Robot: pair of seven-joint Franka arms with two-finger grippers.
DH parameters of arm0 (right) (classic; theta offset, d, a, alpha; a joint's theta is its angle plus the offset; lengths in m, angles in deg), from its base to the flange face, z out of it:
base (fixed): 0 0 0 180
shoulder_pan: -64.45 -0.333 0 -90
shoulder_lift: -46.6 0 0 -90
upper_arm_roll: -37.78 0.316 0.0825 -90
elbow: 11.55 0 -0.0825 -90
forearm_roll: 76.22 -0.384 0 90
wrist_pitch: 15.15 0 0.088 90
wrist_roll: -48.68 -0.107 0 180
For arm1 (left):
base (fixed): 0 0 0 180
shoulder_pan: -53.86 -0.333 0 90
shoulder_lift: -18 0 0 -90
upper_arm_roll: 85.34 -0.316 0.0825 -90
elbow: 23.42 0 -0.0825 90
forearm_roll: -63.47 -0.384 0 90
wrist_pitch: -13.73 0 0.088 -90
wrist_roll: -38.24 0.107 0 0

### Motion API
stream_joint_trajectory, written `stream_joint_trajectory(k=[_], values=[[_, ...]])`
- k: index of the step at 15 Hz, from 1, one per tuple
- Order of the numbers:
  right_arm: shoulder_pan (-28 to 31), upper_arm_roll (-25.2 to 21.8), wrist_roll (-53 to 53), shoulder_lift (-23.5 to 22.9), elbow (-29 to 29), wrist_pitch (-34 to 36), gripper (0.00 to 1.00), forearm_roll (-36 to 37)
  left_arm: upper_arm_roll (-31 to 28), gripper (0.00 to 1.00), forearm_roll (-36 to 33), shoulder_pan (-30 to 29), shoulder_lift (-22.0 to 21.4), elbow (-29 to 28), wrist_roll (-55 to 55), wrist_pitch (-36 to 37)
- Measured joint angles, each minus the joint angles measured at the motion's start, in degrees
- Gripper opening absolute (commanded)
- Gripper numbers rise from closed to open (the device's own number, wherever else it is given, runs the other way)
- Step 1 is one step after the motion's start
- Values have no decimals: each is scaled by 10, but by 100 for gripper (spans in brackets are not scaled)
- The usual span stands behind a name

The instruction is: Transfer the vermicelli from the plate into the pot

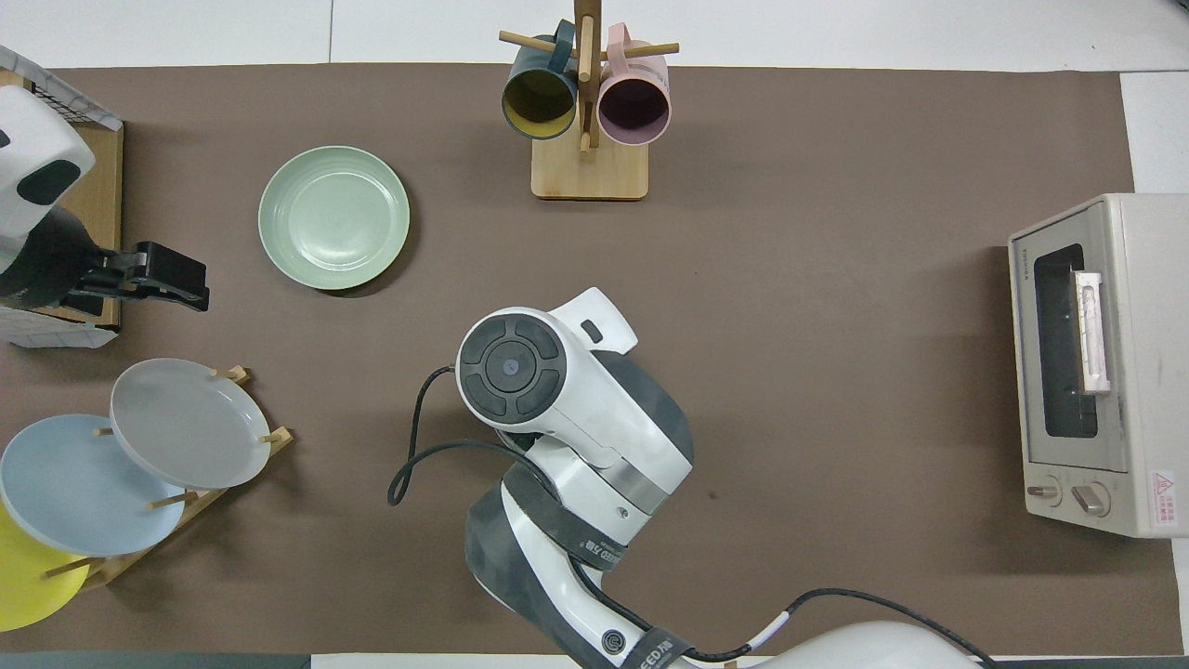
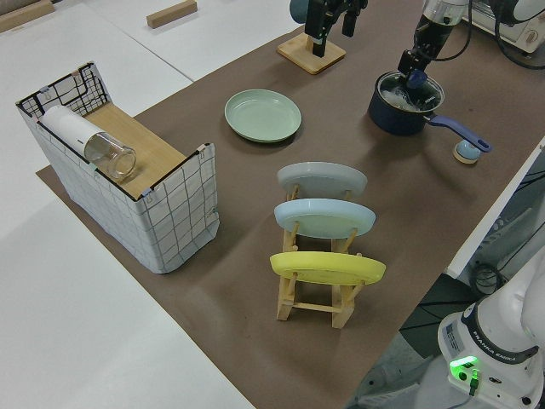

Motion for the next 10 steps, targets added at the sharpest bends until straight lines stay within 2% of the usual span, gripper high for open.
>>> stream_joint_trajectory(k=[7, 10], values=[[-9, 2, -11, 3, 4, -3, 60, 36, 0, 100, 0, -5, -2, 0, 0, 0], [-15, 2, -24, 4, 5, -3, 64, 53, 3, 100, 0, -4, -2, 0, 0, 0]])
